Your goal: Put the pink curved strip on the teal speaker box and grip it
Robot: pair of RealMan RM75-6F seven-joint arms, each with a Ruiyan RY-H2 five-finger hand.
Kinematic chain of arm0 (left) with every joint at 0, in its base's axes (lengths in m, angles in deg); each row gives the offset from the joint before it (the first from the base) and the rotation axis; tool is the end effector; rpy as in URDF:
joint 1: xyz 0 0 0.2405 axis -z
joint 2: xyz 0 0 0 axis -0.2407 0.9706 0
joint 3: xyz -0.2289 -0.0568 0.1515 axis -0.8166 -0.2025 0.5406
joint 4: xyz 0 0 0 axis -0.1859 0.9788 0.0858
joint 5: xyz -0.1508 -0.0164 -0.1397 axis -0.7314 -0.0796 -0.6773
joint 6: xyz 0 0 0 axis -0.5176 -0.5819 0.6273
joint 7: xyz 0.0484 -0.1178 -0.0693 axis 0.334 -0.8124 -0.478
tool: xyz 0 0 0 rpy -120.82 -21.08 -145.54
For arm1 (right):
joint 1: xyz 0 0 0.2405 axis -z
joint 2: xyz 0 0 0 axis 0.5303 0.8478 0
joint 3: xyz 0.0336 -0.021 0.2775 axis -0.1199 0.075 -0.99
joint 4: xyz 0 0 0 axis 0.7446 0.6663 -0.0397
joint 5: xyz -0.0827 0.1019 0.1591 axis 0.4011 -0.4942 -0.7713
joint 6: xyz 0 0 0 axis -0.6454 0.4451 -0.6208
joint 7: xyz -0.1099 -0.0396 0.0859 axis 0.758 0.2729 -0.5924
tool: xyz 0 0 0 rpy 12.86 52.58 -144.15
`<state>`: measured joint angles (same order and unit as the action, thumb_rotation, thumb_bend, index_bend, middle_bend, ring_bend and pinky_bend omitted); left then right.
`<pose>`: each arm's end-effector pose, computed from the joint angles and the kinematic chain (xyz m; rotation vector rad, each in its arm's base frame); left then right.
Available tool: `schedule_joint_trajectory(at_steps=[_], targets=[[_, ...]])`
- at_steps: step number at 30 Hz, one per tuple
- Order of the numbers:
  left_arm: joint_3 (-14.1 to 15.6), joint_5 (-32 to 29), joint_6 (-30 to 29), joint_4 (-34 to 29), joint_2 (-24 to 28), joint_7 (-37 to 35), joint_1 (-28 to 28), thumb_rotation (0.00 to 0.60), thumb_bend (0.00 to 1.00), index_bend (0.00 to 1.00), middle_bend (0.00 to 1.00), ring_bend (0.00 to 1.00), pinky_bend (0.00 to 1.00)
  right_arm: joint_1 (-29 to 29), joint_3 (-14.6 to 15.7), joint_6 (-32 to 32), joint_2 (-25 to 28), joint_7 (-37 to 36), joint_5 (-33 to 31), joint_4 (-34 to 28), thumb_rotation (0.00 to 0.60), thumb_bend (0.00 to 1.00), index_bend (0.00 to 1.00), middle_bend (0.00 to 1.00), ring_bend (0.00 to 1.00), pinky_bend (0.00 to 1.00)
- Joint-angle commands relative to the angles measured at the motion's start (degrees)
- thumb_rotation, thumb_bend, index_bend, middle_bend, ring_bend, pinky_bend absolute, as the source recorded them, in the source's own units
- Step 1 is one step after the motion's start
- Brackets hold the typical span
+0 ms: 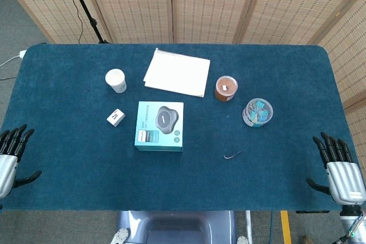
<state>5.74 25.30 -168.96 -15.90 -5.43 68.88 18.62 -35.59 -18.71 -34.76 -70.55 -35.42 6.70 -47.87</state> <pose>-0.3273 0.1726 0.1766 -1.4680 -0.8473 -0.9056 -0.3237 -0.1739 0.1782 1.4170 -0.8432 0.8551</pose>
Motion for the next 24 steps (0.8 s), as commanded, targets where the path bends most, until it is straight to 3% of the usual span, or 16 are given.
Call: schedule_joint_trajectory(at_steps=[1,9,14,18,24], targets=[[0.2,0.1,0.3,-0.2,0.0,0.3,0.0,0.6,0.0,0.0,0.0,0.0,0.0,0.0,0.0,0.0,-0.1,0.0,0.1,0.1,0.6,0.0,0.0,0.0,0.0,0.0],[0.0,0.0,-0.3,-0.7,0.2,-0.1,-0.3,0.6,0.0,0.0,0.0,0.0,0.0,-1.3,1.5,2.4,-1.1,-2.2,2.9,0.7,0.6,0.0,0.0,0.0,0.0,0.0],[-0.3,0.0,-0.7,-0.8,0.8,-1.5,-0.4,0.6,0.0,0.0,0.0,0.0,0.0,-5.5,3.0,10.3,-3.4,-1.8,4.8,2.9,0.6,0.0,0.06,0.0,0.0,0.0],[-0.2,-0.1,-1.0,-0.9,1.1,-2.3,-0.6,0.6,0.0,0.0,0.0,0.0,0.0,-8.6,2.6,13.4,-6.2,-0.1,6.2,4.6,0.6,0.01,0.14,0.0,0.0,0.0],[-0.3,-0.4,-0.6,-1.0,1.2,-2.5,-0.6,0.6,0.0,0.0,0.0,0.0,0.0,-12.9,0.7,17.2,-10.6,3.3,6.5,6.4,0.6,0.11,0.23,0.0,0.0,0.0]])
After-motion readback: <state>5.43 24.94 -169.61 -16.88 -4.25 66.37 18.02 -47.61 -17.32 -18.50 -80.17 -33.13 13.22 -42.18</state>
